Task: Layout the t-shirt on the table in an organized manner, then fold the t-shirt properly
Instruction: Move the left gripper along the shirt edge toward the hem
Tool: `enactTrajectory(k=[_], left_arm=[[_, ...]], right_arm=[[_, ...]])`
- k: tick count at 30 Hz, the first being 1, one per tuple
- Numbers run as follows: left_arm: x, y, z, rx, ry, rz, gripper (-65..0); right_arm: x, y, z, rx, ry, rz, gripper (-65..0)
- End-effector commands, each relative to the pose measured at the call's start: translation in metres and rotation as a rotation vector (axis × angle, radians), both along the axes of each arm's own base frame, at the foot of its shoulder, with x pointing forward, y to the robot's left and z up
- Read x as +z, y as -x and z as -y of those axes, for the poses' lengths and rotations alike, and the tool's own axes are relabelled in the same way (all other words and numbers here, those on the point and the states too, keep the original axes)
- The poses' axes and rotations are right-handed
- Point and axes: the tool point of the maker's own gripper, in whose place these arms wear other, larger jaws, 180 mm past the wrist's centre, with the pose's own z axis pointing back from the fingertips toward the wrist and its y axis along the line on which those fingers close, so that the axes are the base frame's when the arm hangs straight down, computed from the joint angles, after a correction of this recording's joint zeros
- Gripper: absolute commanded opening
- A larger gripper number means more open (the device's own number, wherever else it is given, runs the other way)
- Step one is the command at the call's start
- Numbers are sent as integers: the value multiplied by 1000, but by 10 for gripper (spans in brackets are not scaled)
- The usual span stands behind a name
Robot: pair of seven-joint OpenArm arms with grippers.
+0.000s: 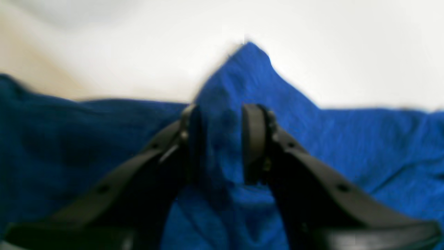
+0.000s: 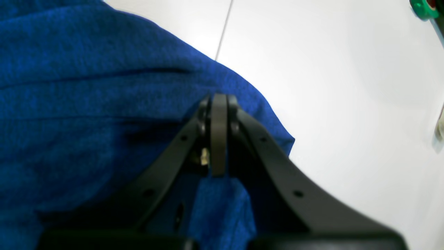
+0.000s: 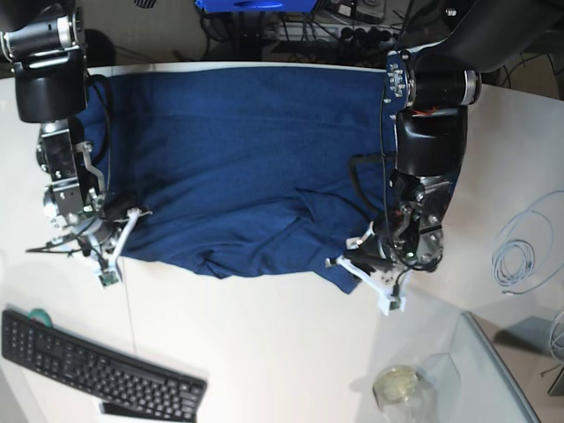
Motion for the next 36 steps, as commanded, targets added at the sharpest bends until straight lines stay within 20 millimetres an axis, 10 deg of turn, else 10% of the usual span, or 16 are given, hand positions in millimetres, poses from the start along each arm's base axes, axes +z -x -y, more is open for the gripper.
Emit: enactTrajectory(k=[1,22,36], left_arm=[[20,-20,-2,5,1,69,-489],[30,-25,-17,64,19,102,-650],[54,39,-61,240,-103,224,-650]], right_arm=[[17,-17,5,-1,8,60,-648],[18,-18,6,-2,8,60,-648],[17,-18,5,-2,7,58,-648]])
